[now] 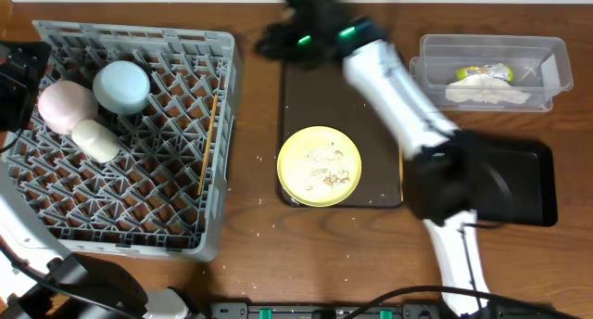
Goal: Sort waste into correct bins and load items into the dishwasher
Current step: 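Return the right gripper to the tray and grasp the second chopstick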
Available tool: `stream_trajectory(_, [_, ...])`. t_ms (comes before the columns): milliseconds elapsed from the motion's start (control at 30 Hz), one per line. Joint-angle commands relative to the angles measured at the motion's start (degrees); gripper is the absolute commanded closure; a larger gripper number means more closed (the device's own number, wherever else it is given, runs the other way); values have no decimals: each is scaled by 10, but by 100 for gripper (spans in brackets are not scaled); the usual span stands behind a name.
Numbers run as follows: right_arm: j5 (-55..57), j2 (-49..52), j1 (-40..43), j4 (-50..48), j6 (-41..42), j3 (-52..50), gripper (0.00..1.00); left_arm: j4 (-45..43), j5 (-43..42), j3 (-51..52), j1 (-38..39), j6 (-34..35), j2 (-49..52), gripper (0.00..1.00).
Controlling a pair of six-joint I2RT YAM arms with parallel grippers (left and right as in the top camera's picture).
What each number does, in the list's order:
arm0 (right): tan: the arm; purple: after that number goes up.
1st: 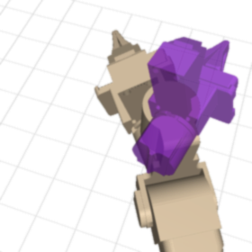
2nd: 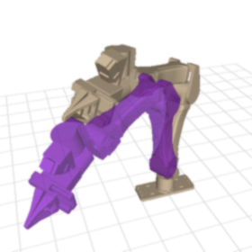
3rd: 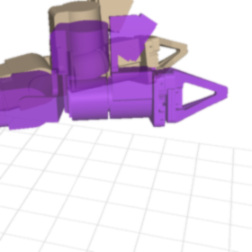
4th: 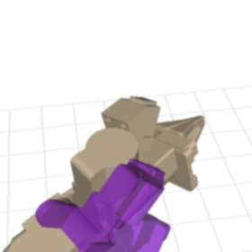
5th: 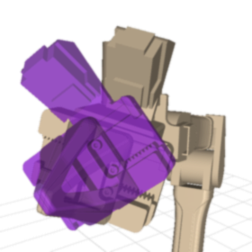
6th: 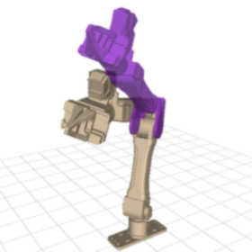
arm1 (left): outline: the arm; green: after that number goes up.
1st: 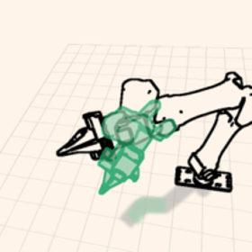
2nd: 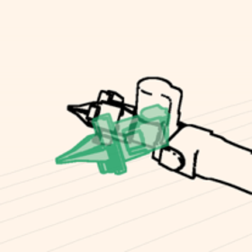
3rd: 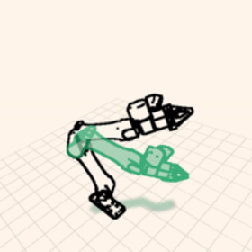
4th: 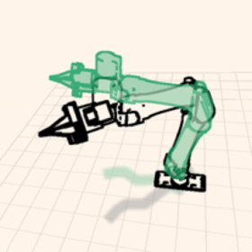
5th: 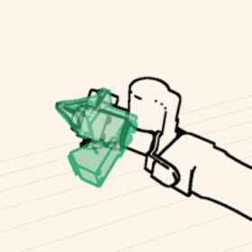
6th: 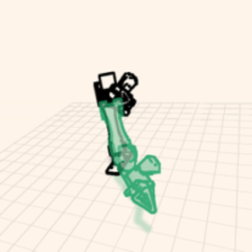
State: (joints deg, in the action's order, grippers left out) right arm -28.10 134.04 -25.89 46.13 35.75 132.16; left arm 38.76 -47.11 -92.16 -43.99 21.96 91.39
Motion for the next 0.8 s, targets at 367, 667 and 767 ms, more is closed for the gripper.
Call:
stream_trajectory(367, [204, 4, 129, 369, -81, 0, 62, 0, 63, 0, -1, -14, -10, 2])
stream_trajectory(667, [226, 60, 119, 435, -102, 0, 57, 0, 63, 0, -1, -14, -10, 2])
stream_trajectory(767, [242, 70, 120, 446, -150, 0, 56, 0, 63, 0, -1, -14, -10, 2])
